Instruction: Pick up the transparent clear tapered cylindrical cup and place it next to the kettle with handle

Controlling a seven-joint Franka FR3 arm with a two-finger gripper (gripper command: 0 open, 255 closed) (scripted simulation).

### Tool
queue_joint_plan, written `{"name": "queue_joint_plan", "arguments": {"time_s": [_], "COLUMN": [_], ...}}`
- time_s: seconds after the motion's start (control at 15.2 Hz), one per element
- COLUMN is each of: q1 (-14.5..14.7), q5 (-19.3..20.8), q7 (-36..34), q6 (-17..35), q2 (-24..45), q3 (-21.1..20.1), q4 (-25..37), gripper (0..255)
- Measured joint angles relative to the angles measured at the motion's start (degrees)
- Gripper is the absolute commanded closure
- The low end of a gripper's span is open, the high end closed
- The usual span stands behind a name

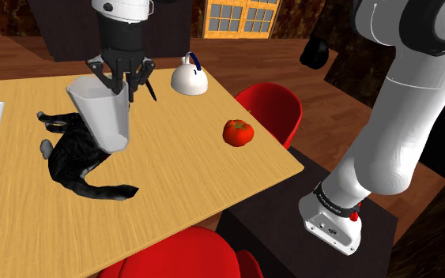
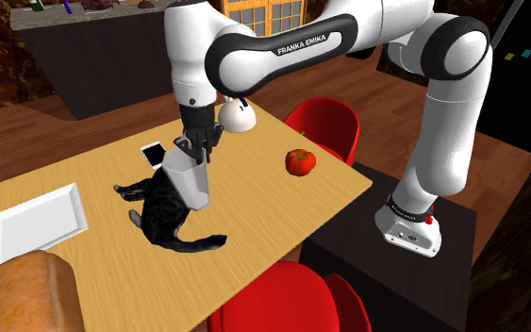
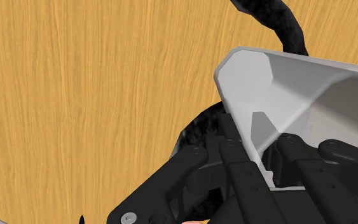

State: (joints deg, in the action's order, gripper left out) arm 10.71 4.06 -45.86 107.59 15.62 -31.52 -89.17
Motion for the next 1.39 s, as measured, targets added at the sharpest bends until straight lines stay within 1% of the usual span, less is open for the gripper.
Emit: {"name": "queue_joint_plan", "arguments": {"time_s": [0.46,0.92,1.39], "q1": [0.34,1.22,2.96], "q5": [-0.05,0.58,2.02], "q7": [-0.13,-0.59,-1.35], "q6": [-5.31,-11.12,-17.76], "q2": [-0.05,1.11,3.71], "q3": [-0.17,-0.29,-0.35], "q4": [5.29,12.16,21.19], "gripper": [255,255,255]}}
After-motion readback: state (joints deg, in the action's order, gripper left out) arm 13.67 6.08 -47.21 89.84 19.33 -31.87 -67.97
